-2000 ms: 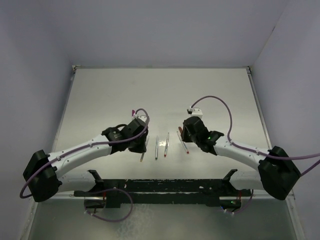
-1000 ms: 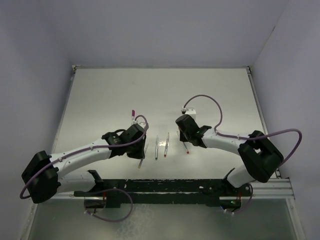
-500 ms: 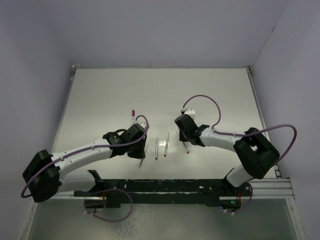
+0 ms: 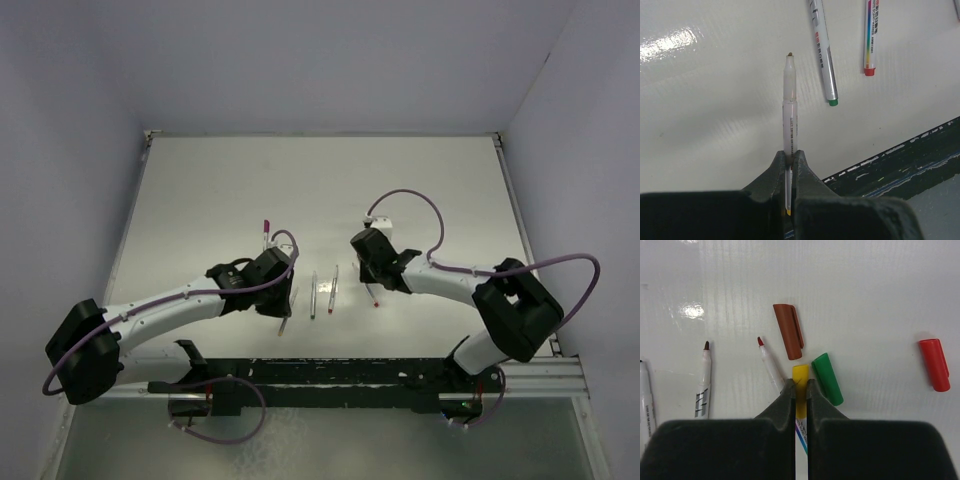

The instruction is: Insert the pens into the pen caps

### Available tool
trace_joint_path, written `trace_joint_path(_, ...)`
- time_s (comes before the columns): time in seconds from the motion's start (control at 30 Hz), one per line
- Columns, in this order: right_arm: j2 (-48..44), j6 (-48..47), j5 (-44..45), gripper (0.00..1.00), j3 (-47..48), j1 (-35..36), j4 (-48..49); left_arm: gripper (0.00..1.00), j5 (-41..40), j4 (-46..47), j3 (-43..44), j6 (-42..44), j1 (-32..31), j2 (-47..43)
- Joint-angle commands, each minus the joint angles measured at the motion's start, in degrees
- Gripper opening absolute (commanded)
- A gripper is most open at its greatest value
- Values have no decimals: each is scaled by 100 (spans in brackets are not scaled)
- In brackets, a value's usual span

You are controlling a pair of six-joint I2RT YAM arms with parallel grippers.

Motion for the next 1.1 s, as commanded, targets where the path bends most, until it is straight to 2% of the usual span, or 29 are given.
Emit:
trace_joint_path(0.0,-640,134,50,0,129,-15,-169,0,97,211,1,114,-13,14)
trace_joint_path(0.37,-2490,-60,332,0,10,-14,-225,0,227,497,5,217,-8,-20)
trace_joint_path(0.67,-3674,-109,-266,0,-568,164,891,0,502,1331,-202,297,-16,-668)
trace_joint_path(0.87,-3870,-144,100,0,-743,953,1660,0,450,1843,-526,268,-126,-1465)
trace_joint_path(1.07,-3639,-649,703,0,-349,1561,1875,0,58,1814,-482,483,-388,-2111)
